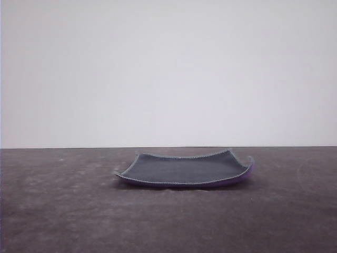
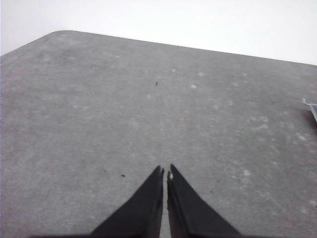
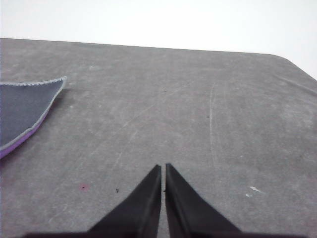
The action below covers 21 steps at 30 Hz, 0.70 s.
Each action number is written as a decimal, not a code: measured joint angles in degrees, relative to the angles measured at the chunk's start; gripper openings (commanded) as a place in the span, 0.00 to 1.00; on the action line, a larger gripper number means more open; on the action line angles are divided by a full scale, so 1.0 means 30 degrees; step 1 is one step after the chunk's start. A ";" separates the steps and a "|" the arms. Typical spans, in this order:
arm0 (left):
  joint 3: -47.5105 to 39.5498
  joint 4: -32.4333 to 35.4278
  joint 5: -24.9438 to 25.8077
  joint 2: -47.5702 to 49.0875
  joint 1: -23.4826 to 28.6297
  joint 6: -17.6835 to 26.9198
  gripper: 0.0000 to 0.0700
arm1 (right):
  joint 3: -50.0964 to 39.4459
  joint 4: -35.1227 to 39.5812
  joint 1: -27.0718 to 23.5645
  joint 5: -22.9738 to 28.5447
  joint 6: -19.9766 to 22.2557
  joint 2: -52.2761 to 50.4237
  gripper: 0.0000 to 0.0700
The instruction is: Fold clothes
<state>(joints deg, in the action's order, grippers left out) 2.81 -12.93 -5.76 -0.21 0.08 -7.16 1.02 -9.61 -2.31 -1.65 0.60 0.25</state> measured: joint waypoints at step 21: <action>0.0000 0.0044 0.0000 0.0000 0.0000 -0.0527 0.01 | -0.0007 0.0454 0.0000 -0.0022 -0.0871 0.0000 0.01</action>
<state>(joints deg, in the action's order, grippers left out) 2.81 -12.80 -5.76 -0.21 0.08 -8.74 0.99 -8.24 -2.31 -1.72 -2.01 0.25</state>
